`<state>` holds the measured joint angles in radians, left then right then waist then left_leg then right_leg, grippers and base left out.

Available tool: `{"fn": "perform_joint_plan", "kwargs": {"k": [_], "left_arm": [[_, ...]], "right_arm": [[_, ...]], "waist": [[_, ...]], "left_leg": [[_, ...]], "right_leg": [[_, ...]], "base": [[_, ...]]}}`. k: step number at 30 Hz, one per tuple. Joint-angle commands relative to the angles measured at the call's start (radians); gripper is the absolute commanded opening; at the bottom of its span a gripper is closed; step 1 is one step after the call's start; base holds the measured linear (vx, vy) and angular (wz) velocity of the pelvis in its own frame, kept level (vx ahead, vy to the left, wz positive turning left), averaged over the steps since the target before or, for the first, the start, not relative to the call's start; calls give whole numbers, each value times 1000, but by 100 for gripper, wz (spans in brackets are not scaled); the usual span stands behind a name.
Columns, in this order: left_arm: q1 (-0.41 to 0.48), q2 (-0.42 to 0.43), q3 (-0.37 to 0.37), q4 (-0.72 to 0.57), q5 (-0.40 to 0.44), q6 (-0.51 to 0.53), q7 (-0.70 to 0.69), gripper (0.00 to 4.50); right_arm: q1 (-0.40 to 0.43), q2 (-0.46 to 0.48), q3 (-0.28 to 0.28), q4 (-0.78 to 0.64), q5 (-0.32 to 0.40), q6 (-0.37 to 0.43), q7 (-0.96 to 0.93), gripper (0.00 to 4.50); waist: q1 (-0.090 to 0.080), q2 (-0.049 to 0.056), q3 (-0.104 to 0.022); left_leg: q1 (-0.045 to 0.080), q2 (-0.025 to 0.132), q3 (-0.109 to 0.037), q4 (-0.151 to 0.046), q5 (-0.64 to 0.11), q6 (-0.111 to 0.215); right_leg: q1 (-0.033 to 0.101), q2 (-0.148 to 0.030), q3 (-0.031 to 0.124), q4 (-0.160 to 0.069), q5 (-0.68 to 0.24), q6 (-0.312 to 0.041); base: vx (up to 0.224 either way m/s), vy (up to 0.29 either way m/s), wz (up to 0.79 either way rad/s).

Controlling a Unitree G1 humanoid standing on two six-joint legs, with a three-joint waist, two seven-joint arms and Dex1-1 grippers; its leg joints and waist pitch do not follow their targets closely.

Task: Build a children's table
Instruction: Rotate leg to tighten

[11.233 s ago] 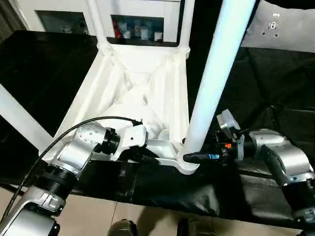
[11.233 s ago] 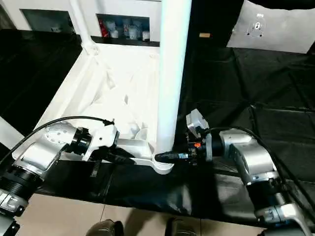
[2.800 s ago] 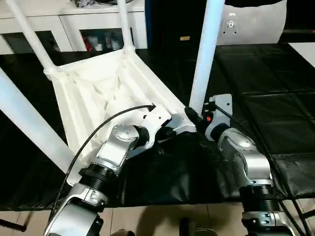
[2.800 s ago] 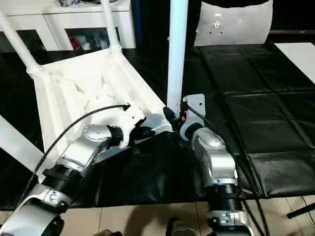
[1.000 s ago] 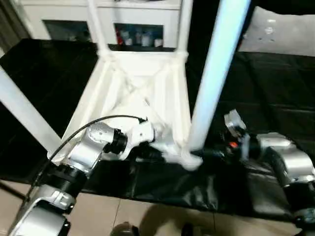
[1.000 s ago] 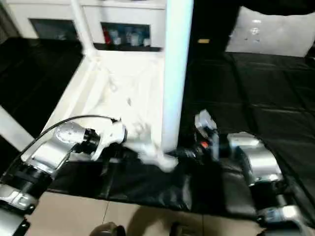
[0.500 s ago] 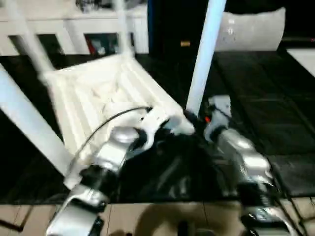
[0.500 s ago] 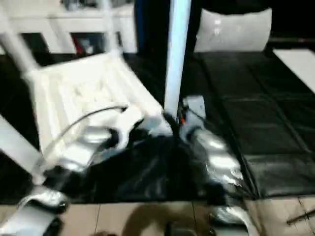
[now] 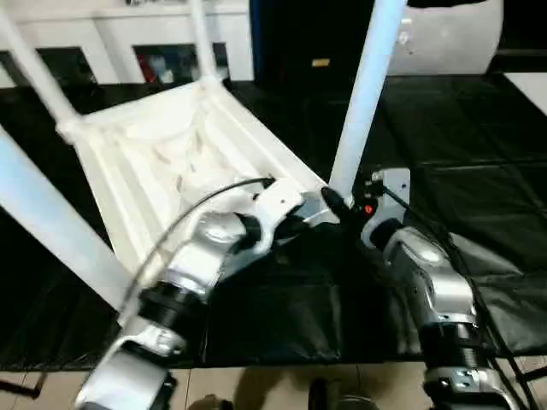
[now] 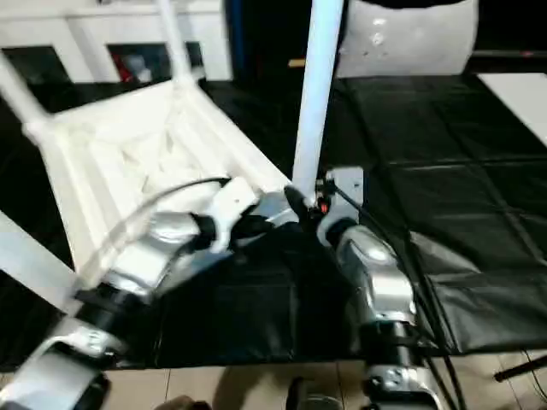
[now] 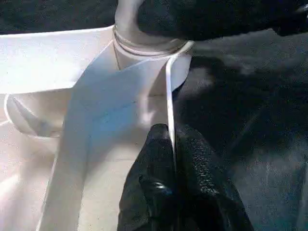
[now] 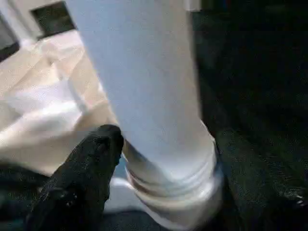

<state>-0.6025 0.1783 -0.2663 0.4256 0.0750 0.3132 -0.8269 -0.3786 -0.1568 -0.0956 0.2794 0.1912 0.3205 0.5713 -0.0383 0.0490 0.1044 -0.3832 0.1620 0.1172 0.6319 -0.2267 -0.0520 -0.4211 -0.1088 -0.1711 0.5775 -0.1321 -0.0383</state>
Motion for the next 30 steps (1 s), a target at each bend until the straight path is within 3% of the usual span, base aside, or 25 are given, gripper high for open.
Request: {"fn": "perform_joint_plan", "kwargs": {"k": [1, 6, 10, 12, 15, 16, 18, 19, 23, 30], "left_arm": [[9, 40, -9, -33, -26, -59, -76, 0], [17, 113, -29, -29, -50, -145, -210, 0], [41, 184, -55, -57, -93, -191, -380, 0], [46, 211, -70, -56, -94, -226, -425, 0], [52, 248, -92, -57, -101, -263, -498, 0], [54, 254, -97, -63, -103, -265, -512, 0], [56, 261, -104, -67, -107, -275, -534, 0], [57, 271, -114, -74, -108, -289, -560, 0], [57, 279, -124, -77, -101, -305, -575, 0], [51, 277, -127, -58, -100, -332, -586, 0]], "right_arm": [[11, -75, 33, -19, 2, -63, 141, 386], [24, -219, 78, -43, 51, -96, 412, 386], [22, -297, 112, -57, 91, -97, 587, 386], [23, -320, 131, -59, 107, -118, 663, 386], [12, -357, 179, -51, 116, -103, 780, 386], [8, -359, 186, -46, 115, -101, 795, 368], [-1, -363, 197, -34, 117, -106, 819, 351], [-16, -361, 212, -13, 116, -116, 843, 348], [-32, -359, 235, 7, 120, -112, 887, 314], [-55, -358, 277, 50, 107, -138, 951, 267]], "waist": [[13, -16, -102], [31, -19, -95], [43, -17, -96], [52, -16, -97], [69, -18, -98], [74, -24, -100], [78, -22, -101], [80, -27, -103], [83, -28, -102], [94, -31, -109]], "left_leg": [[-11, 52, -3, -60, 25, 206], [-2, 58, 1, -67, -72, 160], [1, 63, 2, -69, -92, 149], [8, 67, 5, -71, -90, 147], [6, 70, 8, -72, -68, 148], [8, 72, 10, -72, -66, 146], [8, 74, 10, -73, -53, 142], [7, 72, 11, -72, -53, 138], [10, 71, 17, -74, -80, 117], [18, 73, 23, -78, -103, 88]], "right_leg": [[91, -62, 65, -55, -189, -190], [85, -62, 66, -73, -346, -147], [85, -63, 69, -71, -348, -150], [78, -62, 72, -70, -337, -161], [80, -61, 73, -63, -310, -171], [79, -62, 74, -62, -305, -174], [78, -63, 76, -57, -292, -181], [81, -64, 76, -55, -294, -182], [78, -63, 79, -62, -344, -166], [78, -62, 86, -58, -321, -182]], "base": [[0, 0, 0], [0, 0, 0], [0, 0, 0], [0, 0, 0], [0, 0, 0], [0, 0, 0], [0, 0, 0], [0, 0, 0], [0, 0, 0], [0, 0, 0]]}}
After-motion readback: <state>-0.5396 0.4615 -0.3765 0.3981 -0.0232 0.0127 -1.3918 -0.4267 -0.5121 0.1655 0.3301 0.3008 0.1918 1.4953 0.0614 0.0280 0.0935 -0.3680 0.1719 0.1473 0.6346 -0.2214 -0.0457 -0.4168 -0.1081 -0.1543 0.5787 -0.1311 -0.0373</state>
